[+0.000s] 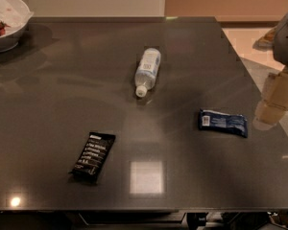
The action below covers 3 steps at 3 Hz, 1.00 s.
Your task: Move rxbar chocolate near rxbar blueberry
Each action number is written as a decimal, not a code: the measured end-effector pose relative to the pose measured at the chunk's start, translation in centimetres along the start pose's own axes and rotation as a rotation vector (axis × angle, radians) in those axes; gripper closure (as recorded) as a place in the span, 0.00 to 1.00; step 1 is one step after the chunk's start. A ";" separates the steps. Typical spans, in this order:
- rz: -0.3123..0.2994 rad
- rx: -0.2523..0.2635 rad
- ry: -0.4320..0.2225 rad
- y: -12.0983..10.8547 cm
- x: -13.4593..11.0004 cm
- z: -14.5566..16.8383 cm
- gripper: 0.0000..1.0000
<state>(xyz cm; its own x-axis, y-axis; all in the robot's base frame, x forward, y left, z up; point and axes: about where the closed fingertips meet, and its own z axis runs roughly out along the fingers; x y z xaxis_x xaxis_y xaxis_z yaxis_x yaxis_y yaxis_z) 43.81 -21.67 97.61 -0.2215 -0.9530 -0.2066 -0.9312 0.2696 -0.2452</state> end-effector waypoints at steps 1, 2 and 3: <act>0.000 0.000 0.000 0.0 0.0 0.0 0.00; -0.100 -0.049 -0.058 -0.6 -2.8 1.5 0.00; -0.227 -0.115 -0.145 -1.0 -6.9 3.9 0.00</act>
Offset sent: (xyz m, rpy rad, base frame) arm 0.0388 0.0701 -0.0206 0.0972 0.0680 0.3240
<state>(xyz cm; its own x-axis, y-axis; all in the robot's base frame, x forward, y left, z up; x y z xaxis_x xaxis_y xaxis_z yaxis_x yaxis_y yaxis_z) 47.41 -14.87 95.62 0.0324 -0.9551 -0.2944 -0.9808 0.0263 -0.1932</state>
